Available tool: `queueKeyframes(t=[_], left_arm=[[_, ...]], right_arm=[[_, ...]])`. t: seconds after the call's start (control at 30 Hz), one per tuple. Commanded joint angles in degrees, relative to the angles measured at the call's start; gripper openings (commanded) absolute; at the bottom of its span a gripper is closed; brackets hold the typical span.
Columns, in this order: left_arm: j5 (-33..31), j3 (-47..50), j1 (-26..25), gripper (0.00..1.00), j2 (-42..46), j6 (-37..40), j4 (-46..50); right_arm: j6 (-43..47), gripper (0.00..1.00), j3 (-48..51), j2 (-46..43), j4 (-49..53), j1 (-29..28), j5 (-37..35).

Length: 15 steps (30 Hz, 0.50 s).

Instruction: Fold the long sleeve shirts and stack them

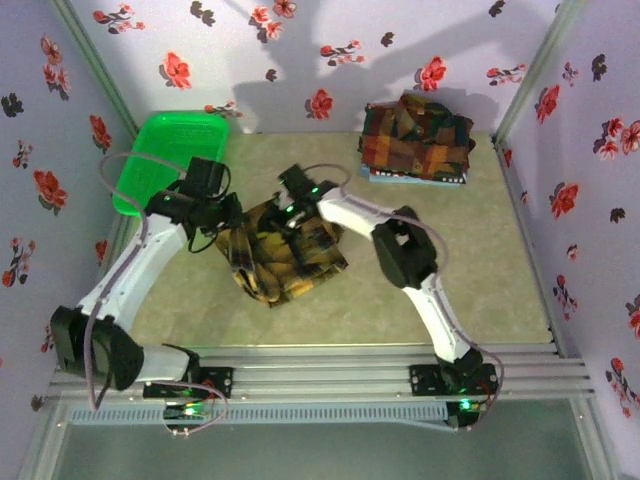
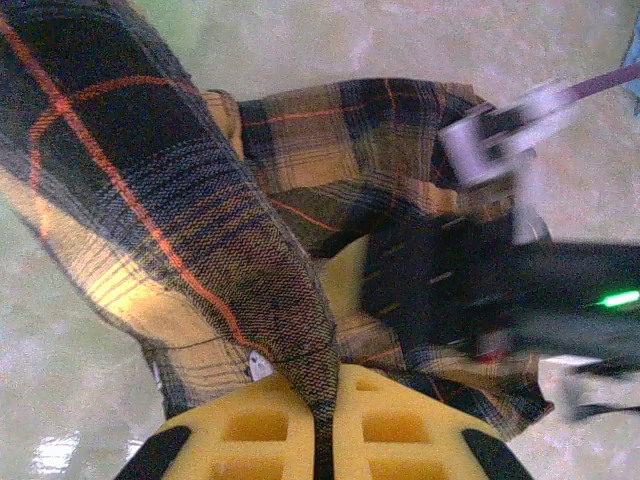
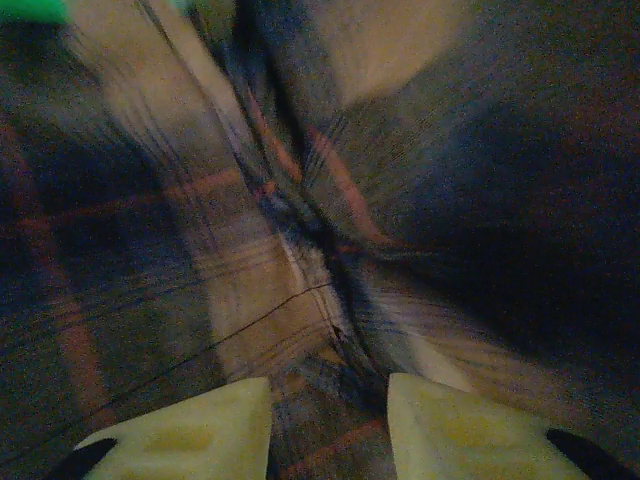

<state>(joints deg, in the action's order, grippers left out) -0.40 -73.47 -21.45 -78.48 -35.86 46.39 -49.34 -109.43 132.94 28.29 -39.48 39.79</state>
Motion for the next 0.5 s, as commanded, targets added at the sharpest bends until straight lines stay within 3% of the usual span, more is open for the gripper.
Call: queueKeyframes(t=[0.0, 0.23, 0.47], left_arm=[[1.96, -2.91, -2.22, 0.03, -2.85, 4.67, 2.87], [0.99, -7.18, -5.40, 0.03, -7.65, 5.82, 3.79], [1.11, -13.66, -8.73, 0.03, -14.62, 4.70, 4.41]], right_arm=[[3.75, 0.46, 2.46, -8.98, 4.30, 7.03, -1.08], [20.83, 0.53, 4.31, -13.81, 24.09, 15.13, -14.73], [22.54, 0.50, 16.55, -13.31, 19.66, 16.82, -14.77]])
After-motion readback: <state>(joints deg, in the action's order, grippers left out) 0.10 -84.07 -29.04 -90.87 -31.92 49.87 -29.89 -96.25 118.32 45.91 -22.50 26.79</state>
